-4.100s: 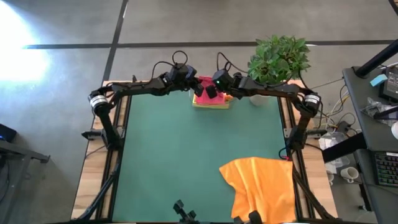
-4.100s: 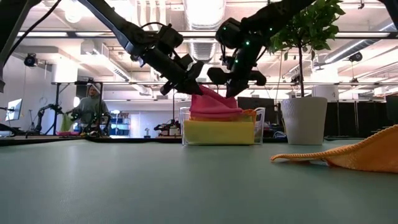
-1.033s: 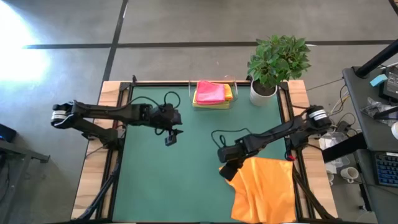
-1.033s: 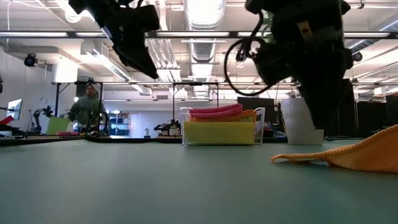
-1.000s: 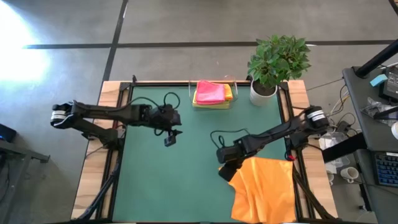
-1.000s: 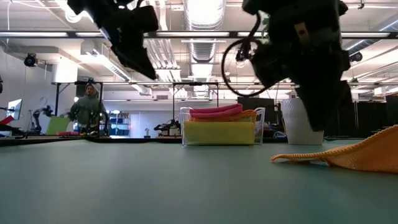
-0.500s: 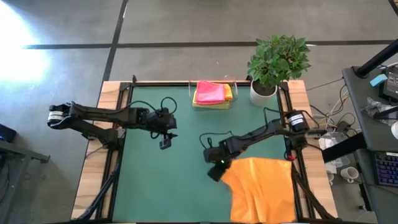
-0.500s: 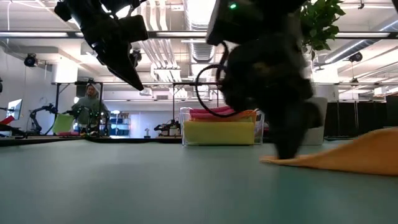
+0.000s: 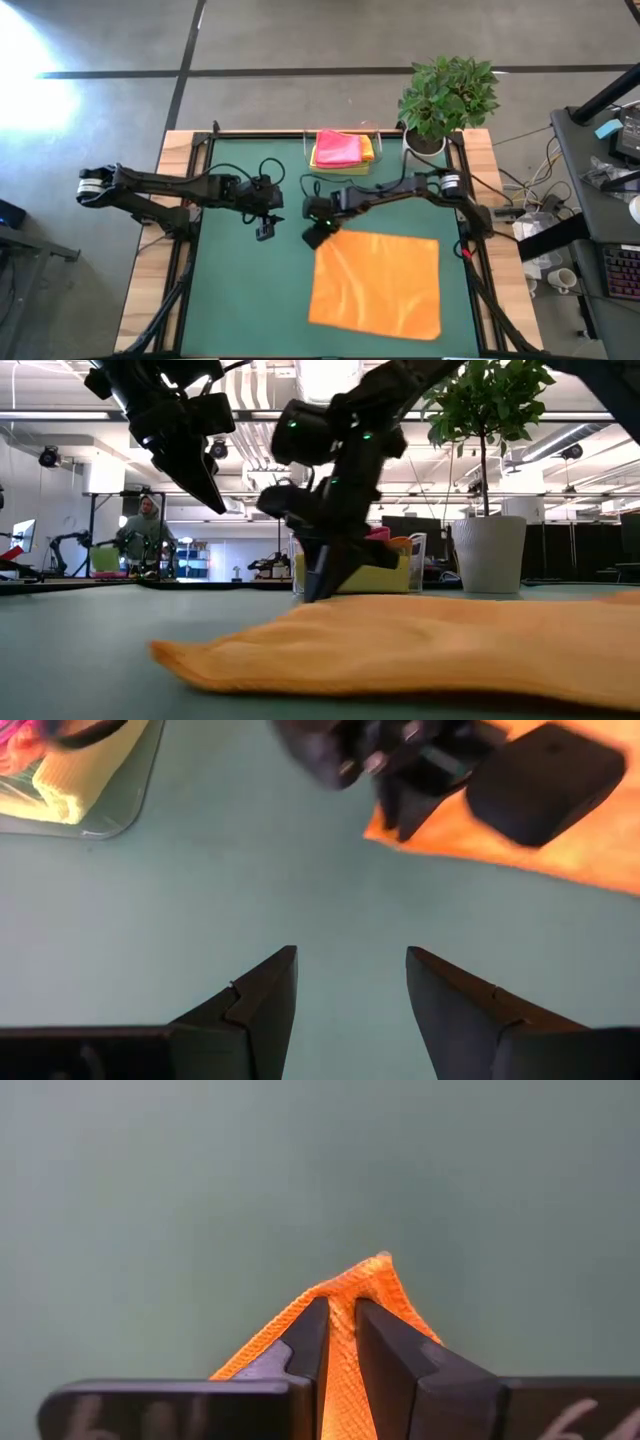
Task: Fold microfiber towels
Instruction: Fold the orange towel
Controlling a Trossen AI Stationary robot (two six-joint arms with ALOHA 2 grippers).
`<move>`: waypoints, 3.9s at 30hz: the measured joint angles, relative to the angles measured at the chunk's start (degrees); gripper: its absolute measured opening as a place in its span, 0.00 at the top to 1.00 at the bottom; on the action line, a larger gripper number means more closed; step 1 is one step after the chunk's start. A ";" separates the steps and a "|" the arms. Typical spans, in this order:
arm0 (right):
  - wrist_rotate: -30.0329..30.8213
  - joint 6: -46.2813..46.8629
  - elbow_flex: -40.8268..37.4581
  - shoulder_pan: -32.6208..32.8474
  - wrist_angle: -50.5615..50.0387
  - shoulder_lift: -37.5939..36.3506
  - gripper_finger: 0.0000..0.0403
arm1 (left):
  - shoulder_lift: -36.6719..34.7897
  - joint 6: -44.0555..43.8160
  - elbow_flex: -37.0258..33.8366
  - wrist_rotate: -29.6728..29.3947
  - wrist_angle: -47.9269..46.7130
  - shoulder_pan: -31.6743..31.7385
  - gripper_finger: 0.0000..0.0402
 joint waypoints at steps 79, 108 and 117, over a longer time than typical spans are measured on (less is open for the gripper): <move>12.26 2.33 -33.16 41.38 -10.36 -39.09 0.81 | 25.94 -4.74 7.37 0.15 22.23 -35.61 0.57; 9.32 2.44 -35.38 49.65 -5.18 -37.57 0.60 | 35.21 -13.52 9.88 -3.37 16.64 -36.11 0.59; 9.45 3.18 -35.43 51.76 -1.96 -36.80 0.60 | 35.12 -14.99 9.94 -5.63 15.67 -35.90 0.89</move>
